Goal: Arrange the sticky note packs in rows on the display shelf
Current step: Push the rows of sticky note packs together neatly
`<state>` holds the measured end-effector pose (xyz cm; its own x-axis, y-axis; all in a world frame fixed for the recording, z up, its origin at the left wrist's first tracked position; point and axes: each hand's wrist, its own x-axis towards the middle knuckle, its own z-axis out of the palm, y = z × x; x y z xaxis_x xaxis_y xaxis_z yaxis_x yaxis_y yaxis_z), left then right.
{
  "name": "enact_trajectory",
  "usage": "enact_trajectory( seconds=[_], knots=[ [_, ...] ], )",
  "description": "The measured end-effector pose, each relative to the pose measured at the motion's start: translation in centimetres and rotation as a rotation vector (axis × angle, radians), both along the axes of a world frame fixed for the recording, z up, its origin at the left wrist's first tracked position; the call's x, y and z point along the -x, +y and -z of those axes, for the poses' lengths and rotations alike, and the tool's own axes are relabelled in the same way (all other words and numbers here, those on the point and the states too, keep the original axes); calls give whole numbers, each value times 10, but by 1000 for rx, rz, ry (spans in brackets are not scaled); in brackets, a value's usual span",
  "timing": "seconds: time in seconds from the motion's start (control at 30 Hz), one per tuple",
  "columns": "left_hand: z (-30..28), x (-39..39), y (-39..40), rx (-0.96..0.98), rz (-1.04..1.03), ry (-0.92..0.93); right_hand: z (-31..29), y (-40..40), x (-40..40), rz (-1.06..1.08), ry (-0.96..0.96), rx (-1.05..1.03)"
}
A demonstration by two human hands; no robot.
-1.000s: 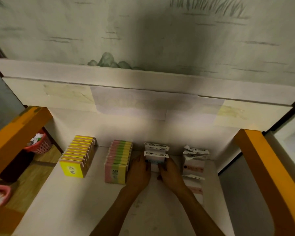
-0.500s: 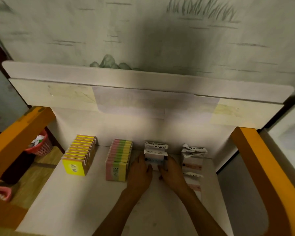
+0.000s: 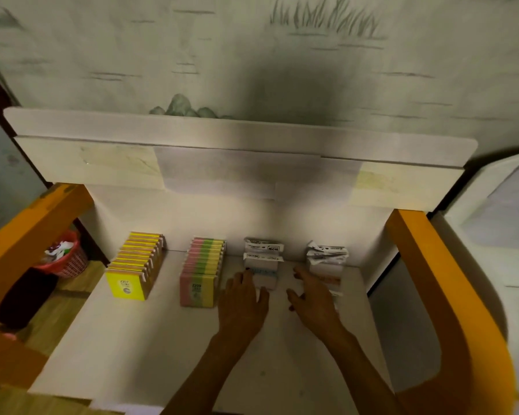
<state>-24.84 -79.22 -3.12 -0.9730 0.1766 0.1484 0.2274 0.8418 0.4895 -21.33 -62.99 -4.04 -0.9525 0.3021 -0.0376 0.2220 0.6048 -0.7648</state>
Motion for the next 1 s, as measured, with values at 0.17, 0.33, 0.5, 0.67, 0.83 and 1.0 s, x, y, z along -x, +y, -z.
enact_trajectory(
  seconds=[0.17, 0.33, 0.5, 0.67, 0.83, 1.0],
  knots=[
    [2, -9, 14, 156, 175, -52, -15, 14, -23, -17, 45, -176],
    [3, -17, 33, 213, 282, -101, -22, 27, -42, 2, 74, -279],
    [6, -22, 48, 297, 334, -131, -25, 42, -58, 105, -91, -424],
    [9, -23, 57, 358, 351, -150, -15, 54, -60, 133, -276, -460],
    [12, -23, 62, 371, 368, -150, -2, 60, -59, 78, -361, -472],
    [19, -25, 68, 278, 343, -218, 9, 63, -56, 86, -327, -356]
  ],
)
